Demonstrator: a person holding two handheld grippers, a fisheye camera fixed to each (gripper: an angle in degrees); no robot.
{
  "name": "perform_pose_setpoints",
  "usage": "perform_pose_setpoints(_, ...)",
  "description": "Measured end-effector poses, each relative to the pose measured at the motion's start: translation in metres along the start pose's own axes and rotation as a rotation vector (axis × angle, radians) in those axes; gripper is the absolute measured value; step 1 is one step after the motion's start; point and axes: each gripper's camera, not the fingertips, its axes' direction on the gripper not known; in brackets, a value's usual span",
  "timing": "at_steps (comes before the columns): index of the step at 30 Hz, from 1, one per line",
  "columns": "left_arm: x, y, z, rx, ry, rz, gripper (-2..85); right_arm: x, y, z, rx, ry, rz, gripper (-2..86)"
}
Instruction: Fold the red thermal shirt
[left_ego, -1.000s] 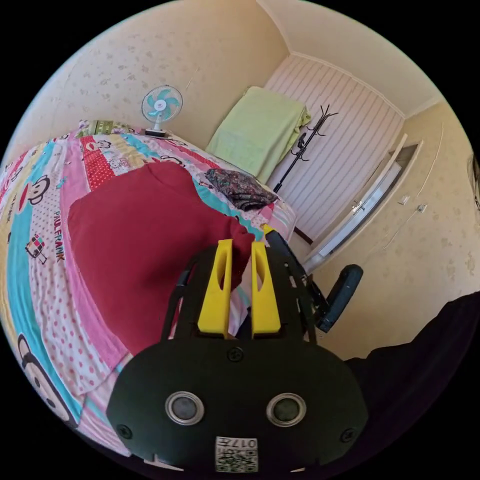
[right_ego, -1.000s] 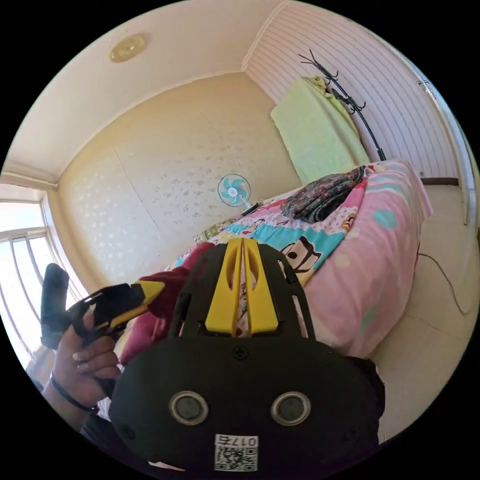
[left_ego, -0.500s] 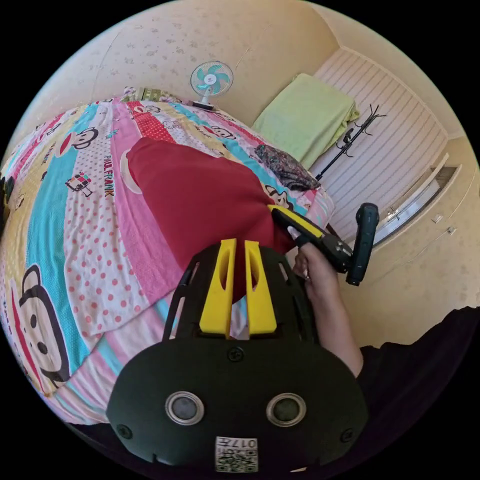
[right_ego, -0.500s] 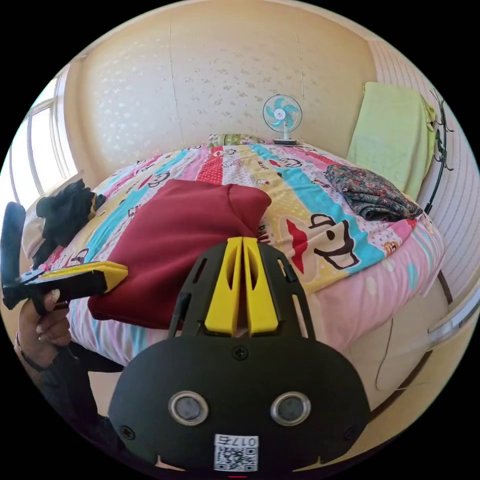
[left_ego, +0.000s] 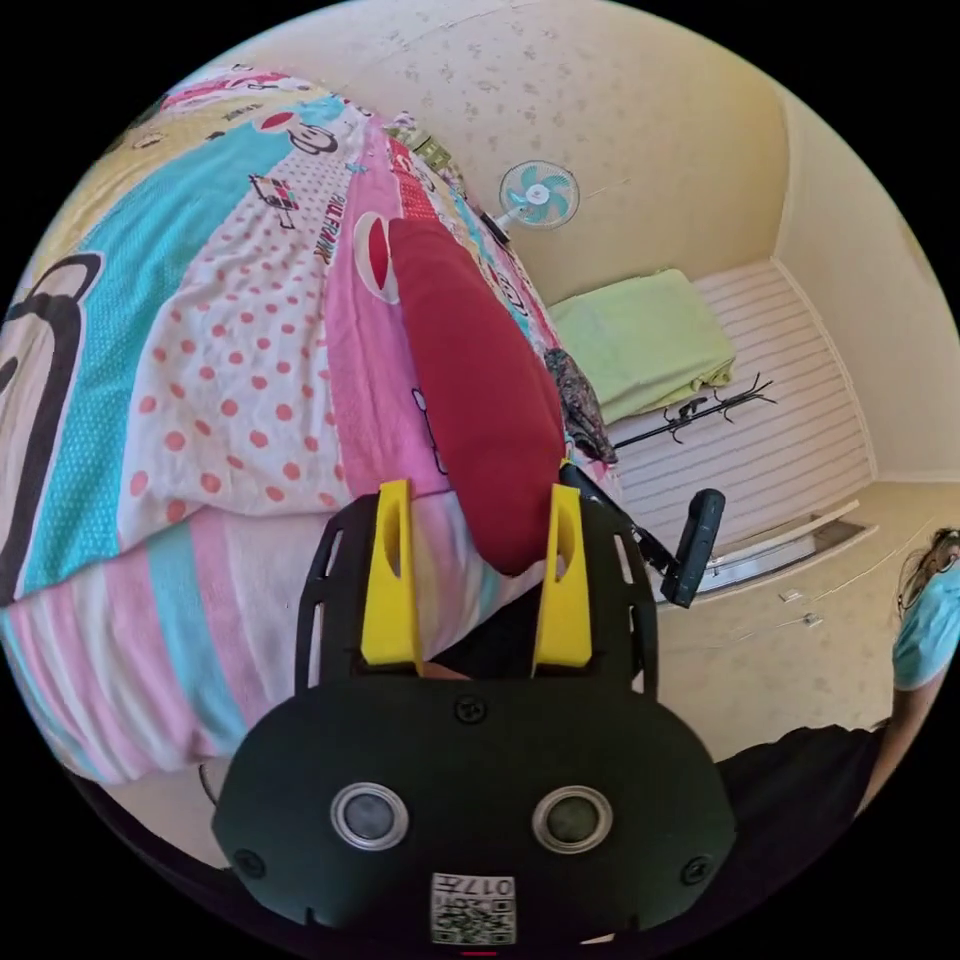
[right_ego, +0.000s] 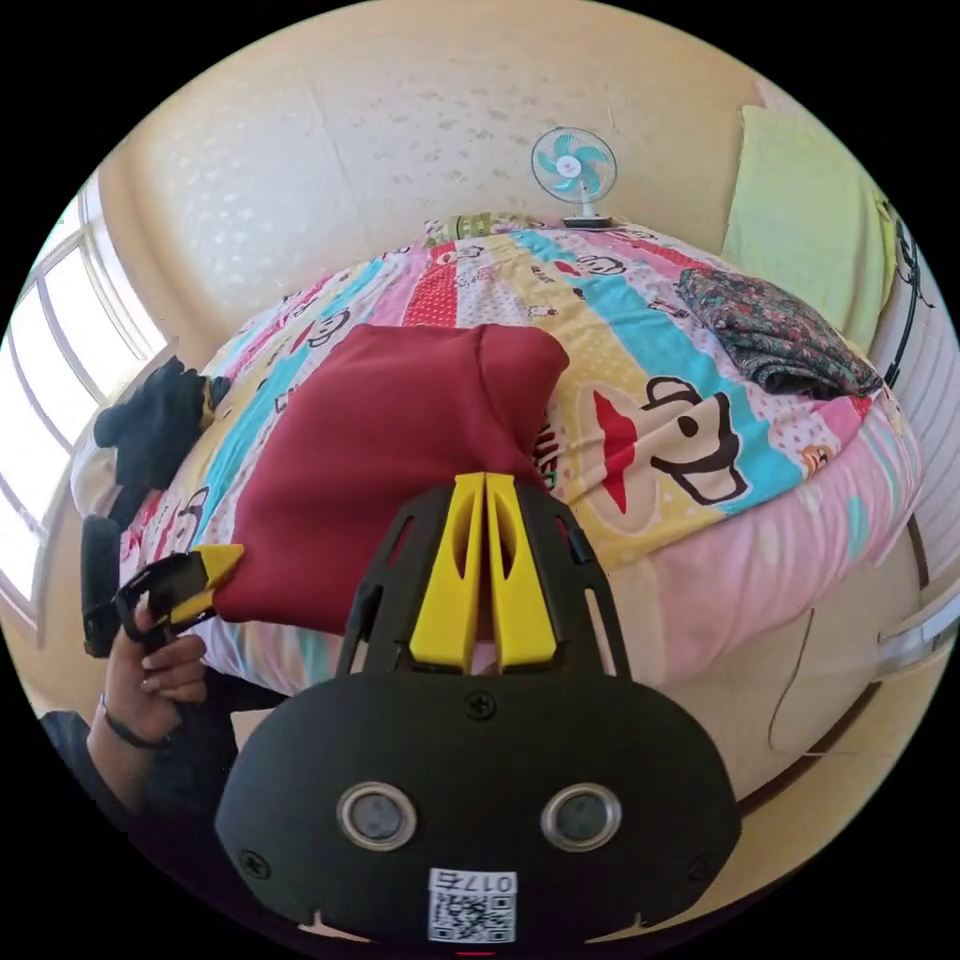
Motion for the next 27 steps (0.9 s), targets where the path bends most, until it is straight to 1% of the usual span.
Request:
perform_pose_setpoints(1, -0.005, -0.006, 0.003, -0.037, 0.039, -0.021, 13.5, 0.003, -0.003, -0.005, 0.01, -0.001, 0.008, 0.9)
perform_pose_setpoints(2, -0.013, -0.011, 0.009, -0.078, 0.13, -0.064, 10.8, 0.012, -0.006, -0.017, 0.046, -0.012, 0.039, 1.2)
perform_pose_setpoints(4, -0.03, -0.013, 0.014, -0.095, 0.254, -0.171, 8.3, 0.034, -0.007, -0.047, 0.13, -0.082, 0.103, 1.9)
perform_pose_setpoints(6, -0.041, -0.014, 0.009, -0.091, 0.327, -0.242, 7.5, 0.089, 0.0, -0.098, 0.201, -0.296, 0.329, 4.2)
perform_pose_setpoints(7, -0.042, -0.014, 0.003, -0.074, 0.379, -0.268, 7.1, 0.103, 0.004, -0.11, 0.217, -0.359, 0.387, 6.6)
perform_pose_setpoints(8, -0.038, -0.013, -0.002, -0.066, 0.428, -0.272, 6.9, 0.13, 0.008, -0.127, 0.2, -0.487, 0.489, 11.5)
perform_pose_setpoints(9, -0.035, -0.013, -0.003, -0.069, 0.445, -0.267, 6.8, 0.152, 0.01, -0.138, 0.135, -0.627, 0.561, 16.4)
perform_pose_setpoints(10, -0.025, -0.014, -0.006, -0.083, 0.458, -0.246, 6.8, 0.162, 0.012, -0.143, 0.113, -0.695, 0.593, 18.8)
perform_pose_setpoints(11, -0.012, -0.012, -0.008, -0.091, 0.451, -0.213, 6.7, 0.177, 0.018, -0.154, 0.105, -0.804, 0.658, 21.3)
perform_pose_setpoints(12, -0.005, -0.011, -0.01, -0.089, 0.444, -0.196, 6.7, 0.191, 0.025, -0.167, 0.117, -0.854, 0.731, 23.0)
perform_pose_setpoints(13, 0.009, -0.007, -0.013, -0.083, 0.432, -0.166, 6.7, 0.196, 0.028, -0.173, 0.115, -0.862, 0.767, 23.4)
perform_pose_setpoints(15, 0.025, 0.002, -0.017, -0.087, 0.416, -0.136, 6.6, 0.213, 0.043, -0.192, 0.062, -0.856, 0.918, 24.6)
perform_pose_setpoints(17, 0.038, 0.014, -0.025, -0.06, 0.401, -0.096, 6.6, 0.219, 0.055, -0.204, 0.049, -0.871, 0.977, 25.0)
perform_pose_setpoints(19, 0.036, 0.02, -0.031, -0.045, 0.404, -0.118, 6.6, 0.224, 0.06, -0.211, 0.083, -0.943, 0.984, 25.2)
perform_pose_setpoints(21, 0.034, 0.023, -0.034, -0.067, 0.398, -0.115, 6.6, 0.233, 0.051, -0.207, 0.101, -1.049, 0.988, 25.0)
perform_pose_setpoints(22, 0.036, 0.026, -0.037, -0.095, 0.372, -0.089, 6.6, 0.235, 0.046, -0.205, 0.098, -1.065, 0.976, 24.9)
perform_pose_setpoints(23, 0.04, 0.032, -0.039, -0.113, 0.353, -0.063, 6.6, 0.238, 0.034, -0.199, 0.067, -1.035, 0.95, 24.5)
perform_pose_setpoints(24, 0.043, 0.037, -0.04, -0.119, 0.352, -0.053, 6.6, 0.241, 0.023, -0.192, 0.044, -0.991, 0.922, 23.8)
perform_pose_setpoints(25, 0.049, 0.048, -0.043, -0.134, 0.364, -0.033, 6.6, 0.242, 0.02, -0.187, 0.052, -1.011, 0.9, 22.7)
perform_pose_setpoints(26, 0.058, 0.059, -0.046, -0.161, 0.377, -0.004, 6.6, 0.245, 0.017, -0.176, 0.103, -1.193, 0.846, 20.6)
perform_pose_setpoints(27, 0.062, 0.064, -0.048, -0.173, 0.376, 0.012, 6.6, 0.252, 0.024, -0.165, 0.142, -1.378, 0.878, 20.3)
